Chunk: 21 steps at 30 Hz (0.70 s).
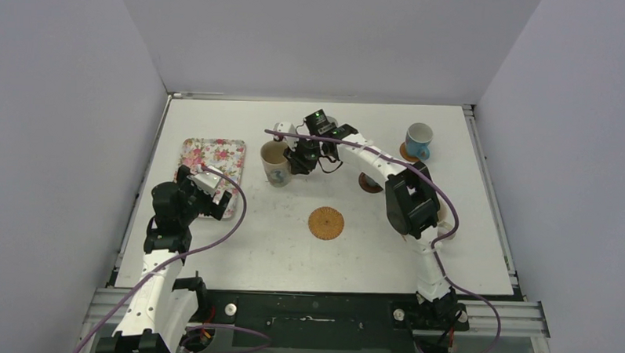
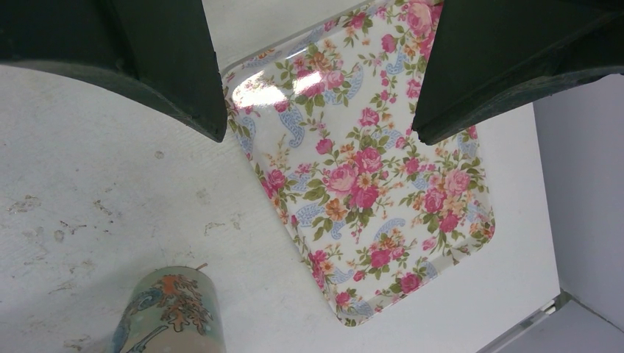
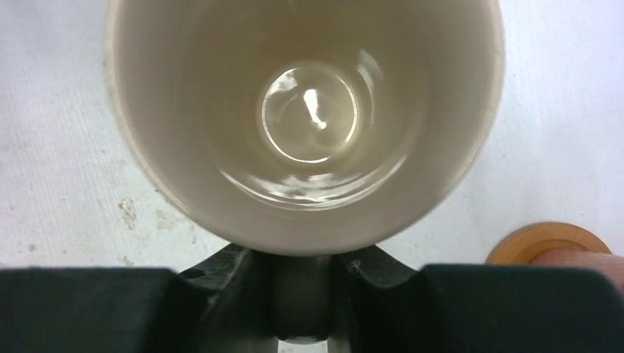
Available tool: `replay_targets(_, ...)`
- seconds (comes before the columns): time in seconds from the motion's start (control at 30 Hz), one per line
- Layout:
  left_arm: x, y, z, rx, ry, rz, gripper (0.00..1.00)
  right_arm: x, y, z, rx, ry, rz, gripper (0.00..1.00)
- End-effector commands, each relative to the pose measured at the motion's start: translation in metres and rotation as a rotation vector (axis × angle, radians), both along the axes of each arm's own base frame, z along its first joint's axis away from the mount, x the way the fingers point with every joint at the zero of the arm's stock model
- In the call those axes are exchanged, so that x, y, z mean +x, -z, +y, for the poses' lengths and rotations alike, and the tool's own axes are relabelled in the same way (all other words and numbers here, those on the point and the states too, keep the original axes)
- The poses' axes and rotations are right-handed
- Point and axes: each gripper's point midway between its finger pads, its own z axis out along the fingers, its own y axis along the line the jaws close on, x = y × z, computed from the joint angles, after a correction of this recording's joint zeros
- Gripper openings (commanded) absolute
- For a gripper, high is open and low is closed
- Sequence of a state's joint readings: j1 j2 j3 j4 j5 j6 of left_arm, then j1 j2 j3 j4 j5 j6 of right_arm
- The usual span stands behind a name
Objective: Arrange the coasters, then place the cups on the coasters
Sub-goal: Pick up the cup from the tray.
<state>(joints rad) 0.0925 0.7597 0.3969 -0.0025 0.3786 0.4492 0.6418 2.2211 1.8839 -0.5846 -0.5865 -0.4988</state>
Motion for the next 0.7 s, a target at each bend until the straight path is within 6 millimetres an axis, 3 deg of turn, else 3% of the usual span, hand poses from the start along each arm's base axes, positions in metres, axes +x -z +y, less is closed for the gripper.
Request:
replay_targets(0.0, 0.003, -0.01, -0.005, -0.003, 0.031, -0.048, 0.97, 0.006, -0.05, 0.013, 0.1, 0.001, -0.074, 0.17)
replay_targets(0.1, 0.003, -0.01, -0.005, -0.003, 0.031, -0.047, 0.97, 0.005, -0.054, 0.014, 0.11, 0.001, -0.072, 0.0)
replay_targets(0.33, 0.003, -0.009, -0.005, -0.003, 0.029, -0.044, 0.97, -0.001, -0.07, 0.013, 0.137, -0.001, -0.079, 0.0)
replay_targets(0.67, 0.003, -0.009, -0.005, -0.003, 0.029, -0.043, 0.97, -0.008, -0.118, -0.001, 0.195, 0.024, -0.196, 0.0)
